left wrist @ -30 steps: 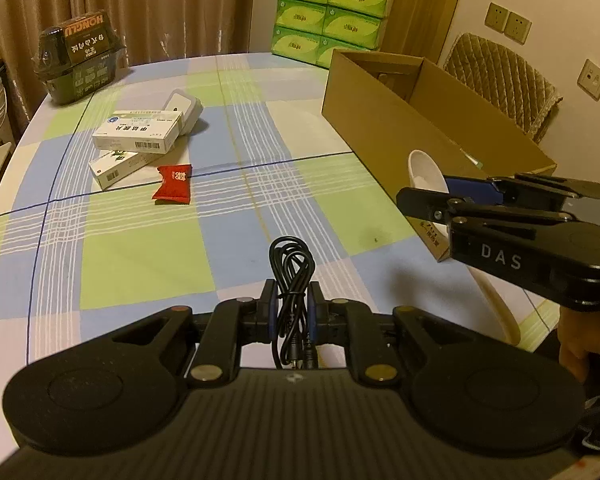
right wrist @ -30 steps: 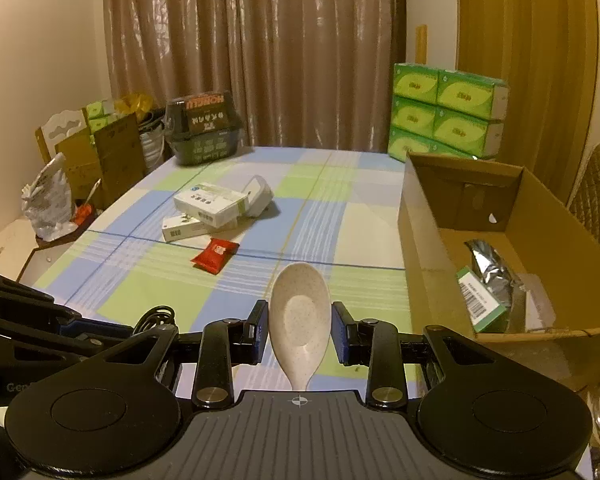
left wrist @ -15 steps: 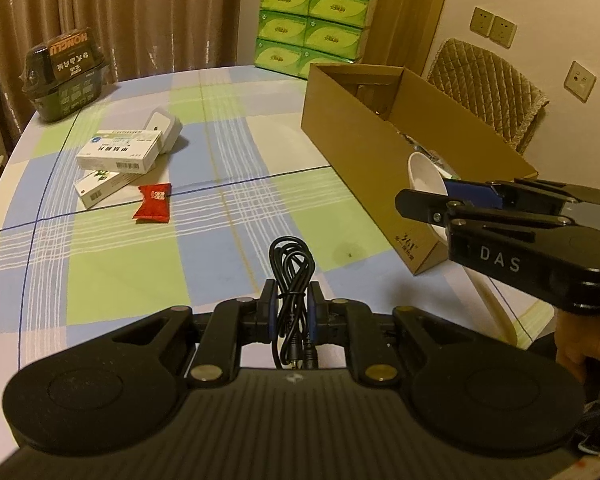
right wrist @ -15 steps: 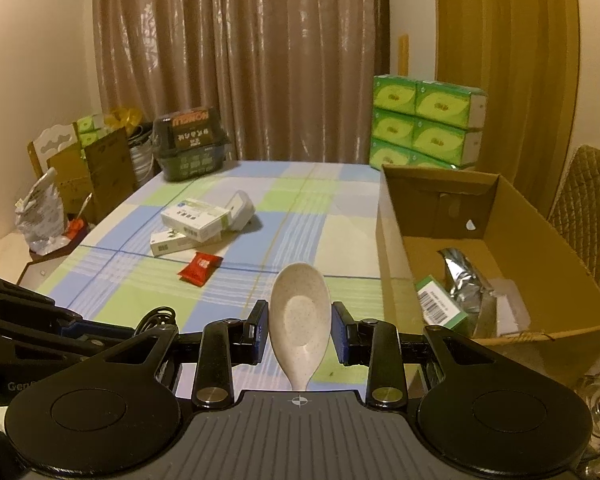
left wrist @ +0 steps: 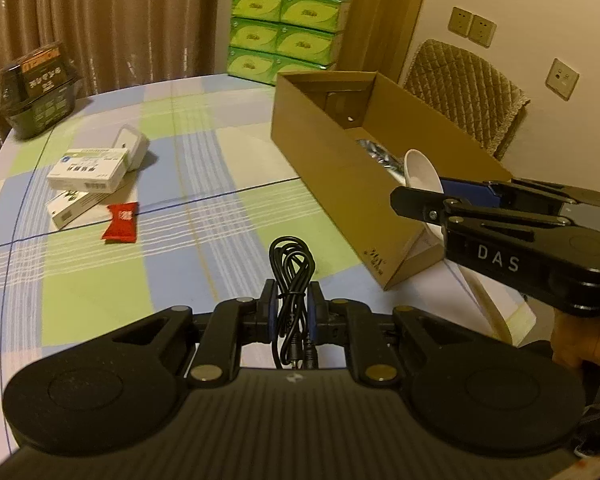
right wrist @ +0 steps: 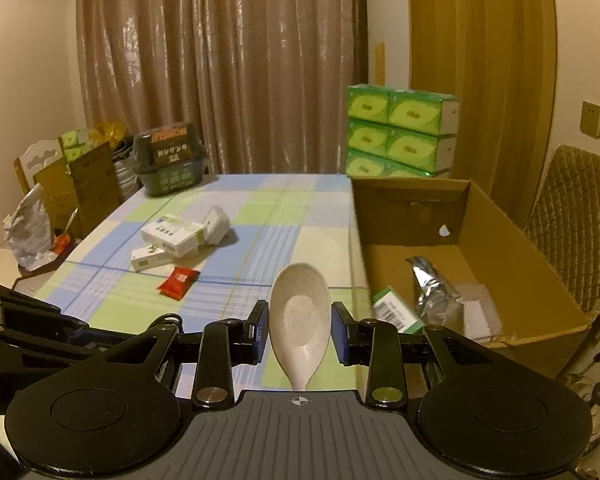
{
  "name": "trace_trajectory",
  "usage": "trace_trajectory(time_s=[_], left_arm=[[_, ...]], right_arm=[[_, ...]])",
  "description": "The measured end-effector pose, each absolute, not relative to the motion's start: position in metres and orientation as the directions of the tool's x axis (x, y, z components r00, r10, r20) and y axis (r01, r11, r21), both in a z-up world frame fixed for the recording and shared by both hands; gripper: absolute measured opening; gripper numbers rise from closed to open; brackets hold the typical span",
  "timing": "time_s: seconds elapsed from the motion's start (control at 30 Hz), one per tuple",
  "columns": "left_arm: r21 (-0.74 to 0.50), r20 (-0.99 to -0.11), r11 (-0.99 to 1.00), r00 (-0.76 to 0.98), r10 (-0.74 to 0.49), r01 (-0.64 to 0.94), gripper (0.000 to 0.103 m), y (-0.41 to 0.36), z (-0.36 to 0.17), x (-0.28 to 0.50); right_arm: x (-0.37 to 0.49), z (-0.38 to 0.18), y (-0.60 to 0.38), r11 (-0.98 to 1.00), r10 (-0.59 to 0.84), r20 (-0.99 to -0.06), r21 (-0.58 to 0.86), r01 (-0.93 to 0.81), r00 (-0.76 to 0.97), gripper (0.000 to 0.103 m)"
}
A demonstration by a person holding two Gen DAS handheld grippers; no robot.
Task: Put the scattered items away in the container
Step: 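Carry the spoon and cable over the cardboard box with both tools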
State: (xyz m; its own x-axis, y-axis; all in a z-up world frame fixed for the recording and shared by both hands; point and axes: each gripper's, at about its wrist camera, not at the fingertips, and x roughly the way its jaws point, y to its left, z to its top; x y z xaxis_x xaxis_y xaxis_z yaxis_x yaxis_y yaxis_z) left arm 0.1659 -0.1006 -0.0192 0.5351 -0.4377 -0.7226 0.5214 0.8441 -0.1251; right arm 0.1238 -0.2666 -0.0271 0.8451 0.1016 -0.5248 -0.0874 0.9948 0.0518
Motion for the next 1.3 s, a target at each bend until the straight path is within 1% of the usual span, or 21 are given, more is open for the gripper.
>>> trace_trajectory(time_s=[0.57,0.97,1.3], left_arm=[[-0.126,-0.701,0.787,0.508,-0.501,0.604,0.011,-0.153,-0.003,0.165],[-0.133,-0.695,0.761,0.487,-0.528,0.635,0.011,-0.18,-0.001,0.166],[-0.143,-0.675,0.735,0.478,-0.562,0.663,0.011,-0.21,0.009,0.18]], right_arm=[[0.115,-0.001,-0.316,0.999,0.013,-0.482,0.034,0.004,0.876,0.03],[0.11,0.007,-0.348,0.998,-0.041,-0.471,0.028,0.062,0.881,0.03],[0.128,0.013,-0.38,0.995,-0.077,-0.463,0.02,0.097,0.883,0.03]])
